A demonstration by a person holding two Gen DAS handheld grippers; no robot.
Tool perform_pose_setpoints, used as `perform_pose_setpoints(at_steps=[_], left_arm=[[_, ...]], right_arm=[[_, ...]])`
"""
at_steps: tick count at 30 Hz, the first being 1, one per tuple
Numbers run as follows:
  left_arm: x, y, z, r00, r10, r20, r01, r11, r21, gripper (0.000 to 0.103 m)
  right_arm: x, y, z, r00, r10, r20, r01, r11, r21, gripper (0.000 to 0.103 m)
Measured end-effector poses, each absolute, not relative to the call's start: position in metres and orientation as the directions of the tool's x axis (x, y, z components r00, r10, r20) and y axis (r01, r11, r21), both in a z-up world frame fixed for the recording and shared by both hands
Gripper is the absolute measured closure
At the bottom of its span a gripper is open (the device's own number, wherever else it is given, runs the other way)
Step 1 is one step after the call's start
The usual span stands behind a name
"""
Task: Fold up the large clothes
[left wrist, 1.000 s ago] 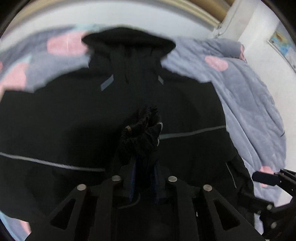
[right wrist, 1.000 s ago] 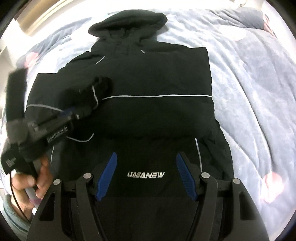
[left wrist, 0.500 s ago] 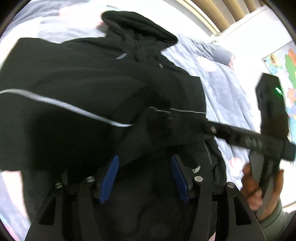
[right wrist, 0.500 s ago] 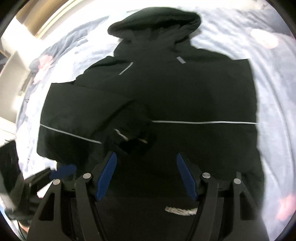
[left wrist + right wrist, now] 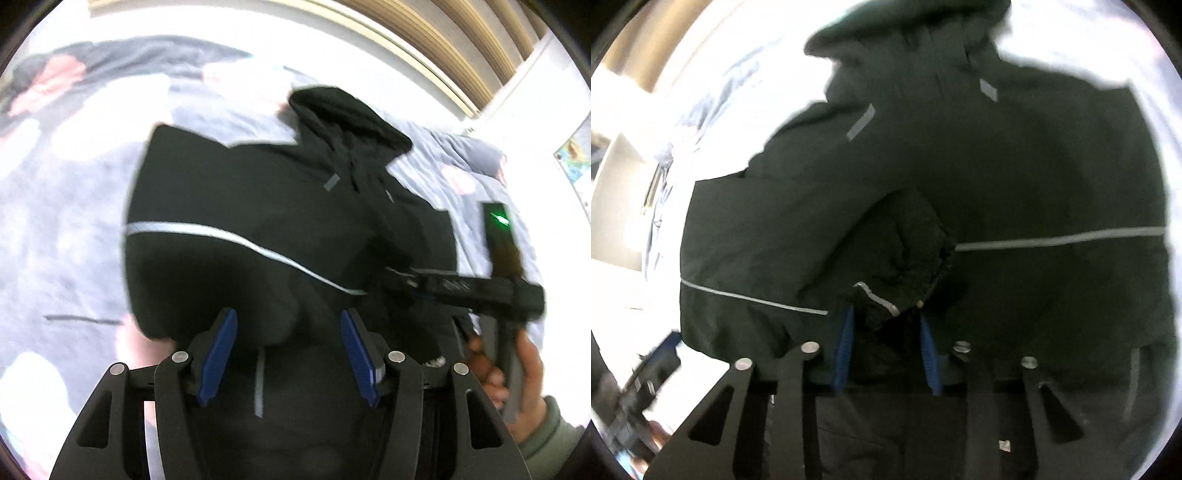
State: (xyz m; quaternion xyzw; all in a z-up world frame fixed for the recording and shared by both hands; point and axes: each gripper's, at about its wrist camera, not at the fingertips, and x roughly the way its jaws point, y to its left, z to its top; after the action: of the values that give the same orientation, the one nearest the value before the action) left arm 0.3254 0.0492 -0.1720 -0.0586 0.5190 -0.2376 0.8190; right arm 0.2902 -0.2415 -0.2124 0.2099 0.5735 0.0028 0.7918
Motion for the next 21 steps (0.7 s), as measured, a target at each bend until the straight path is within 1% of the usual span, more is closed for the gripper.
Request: perform_pose_setpoints(at_steps=[3, 5, 8, 11, 13, 15, 17, 18, 20, 21], left_arm=[[0.335, 0.057, -0.159, 0.396, -0.439, -0.807, 0.328, 0.888, -0.322, 0.043], [0.342, 0.055, -0.152, 0.415, -0.435, -0.799, 0.337, 0.889, -0.309, 0.043], [0.353, 0.047, -0.146, 0.43, -0.445, -0.786, 0.358, 0.883, -0.304, 0.043], [0.366, 0.028, -0.151, 0.426, -0.452, -0.784, 0.384, 0.875, -0.296, 0.043], [0.375, 0.013, -0.163, 0.401, -0.459, -0.793, 0.396, 0.867, -0.301, 0.043], [0.384, -0.004, -0.184, 0.376, -0.442, -0.815, 0.399, 0.87, -0.288, 0.043], [0.397, -0.02, -0.215, 0.34, -0.377, -0.861, 0.389, 0.89, -0.237, 0.043], [0.402, -0.024, -0.23, 0.32, -0.353, -0.879, 0.377, 0.899, -0.223, 0.043], [0.408, -0.029, -0.252, 0.309, -0.304, -0.901, 0.36, 0.915, -0.185, 0.043], [0.41, -0.03, -0.259, 0.309, -0.285, -0.907, 0.357, 0.919, -0.167, 0.043]], right_arm=[[0.28, -0.24, -0.171, 0.423, 0.16, -0.892, 0.192, 0.946, 0.26, 0.071], [0.272, -0.249, -0.139, 0.489, 0.09, -0.868, 0.193, 0.959, 0.208, 0.071], [0.258, -0.282, -0.099, 0.563, -0.067, -0.824, 0.269, 0.957, 0.106, 0.071], [0.251, -0.323, -0.091, 0.556, -0.19, -0.809, 0.374, 0.927, 0.039, 0.071], [0.252, -0.351, -0.106, 0.515, -0.194, -0.835, 0.418, 0.907, 0.047, 0.071], [0.258, -0.372, -0.138, 0.457, -0.164, -0.874, 0.449, 0.891, 0.068, 0.071], [0.265, -0.382, -0.17, 0.401, -0.142, -0.905, 0.46, 0.886, 0.065, 0.071], [0.27, -0.385, -0.195, 0.357, -0.133, -0.925, 0.464, 0.885, 0.051, 0.071], [0.269, -0.389, -0.231, 0.299, -0.116, -0.947, 0.468, 0.883, 0.04, 0.071], [0.27, -0.392, -0.246, 0.283, -0.097, -0.954, 0.472, 0.88, 0.05, 0.069]])
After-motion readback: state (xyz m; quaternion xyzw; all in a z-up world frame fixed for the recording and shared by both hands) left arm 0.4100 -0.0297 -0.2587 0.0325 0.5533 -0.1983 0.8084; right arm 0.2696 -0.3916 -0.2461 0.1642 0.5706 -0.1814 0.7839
